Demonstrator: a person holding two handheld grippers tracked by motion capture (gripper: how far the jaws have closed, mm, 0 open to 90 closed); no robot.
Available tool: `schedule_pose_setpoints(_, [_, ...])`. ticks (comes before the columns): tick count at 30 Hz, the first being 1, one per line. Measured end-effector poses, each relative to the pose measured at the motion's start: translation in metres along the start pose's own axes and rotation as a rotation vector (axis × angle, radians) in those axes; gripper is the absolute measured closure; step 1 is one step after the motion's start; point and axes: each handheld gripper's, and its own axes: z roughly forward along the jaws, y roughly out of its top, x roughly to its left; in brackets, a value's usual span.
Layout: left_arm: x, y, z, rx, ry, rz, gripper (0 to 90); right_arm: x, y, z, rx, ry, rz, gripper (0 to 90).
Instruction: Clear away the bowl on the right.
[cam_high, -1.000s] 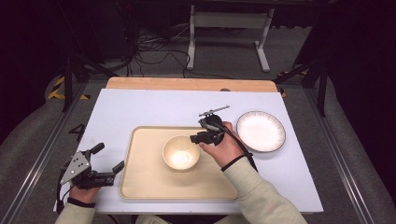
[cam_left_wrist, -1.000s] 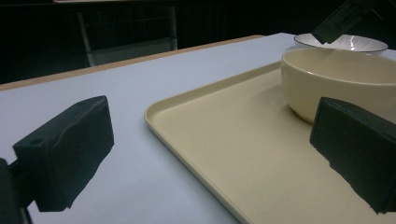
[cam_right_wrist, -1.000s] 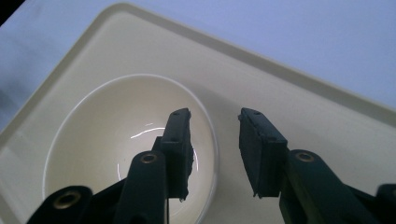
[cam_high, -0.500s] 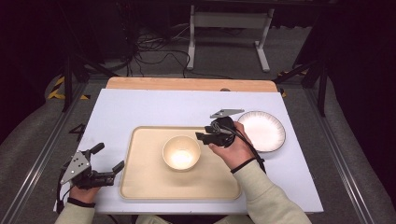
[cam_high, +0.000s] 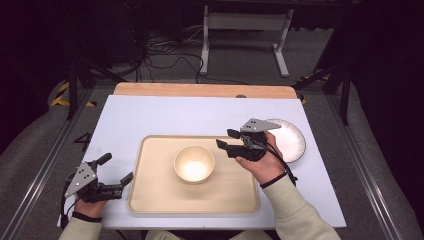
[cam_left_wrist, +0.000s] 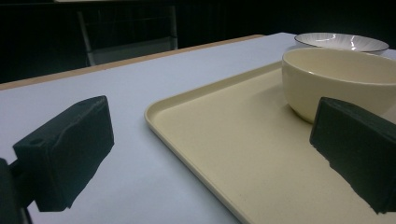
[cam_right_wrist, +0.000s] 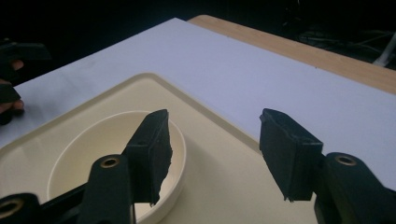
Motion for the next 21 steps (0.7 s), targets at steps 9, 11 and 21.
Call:
schedule_pose_setpoints(9, [0.000,0.000,0.000,0.000,0.003,-0.003,0.3,-0.009,-0.012,-0.016,-0.093,0.042,-0.074,38.4])
schedule_pose_setpoints(11, [0.000,0.000,0.000,0.002,0.003,-0.003,0.3,-0.010,-0.015,-0.020,-0.114,0.044,-0.087,34.5])
schedule_pose_setpoints(21, [0.000,0.000,0.000,0.003,-0.002,-0.003,0.3,-0.021,-0.029,-0.040,-0.193,0.035,-0.121,21.5])
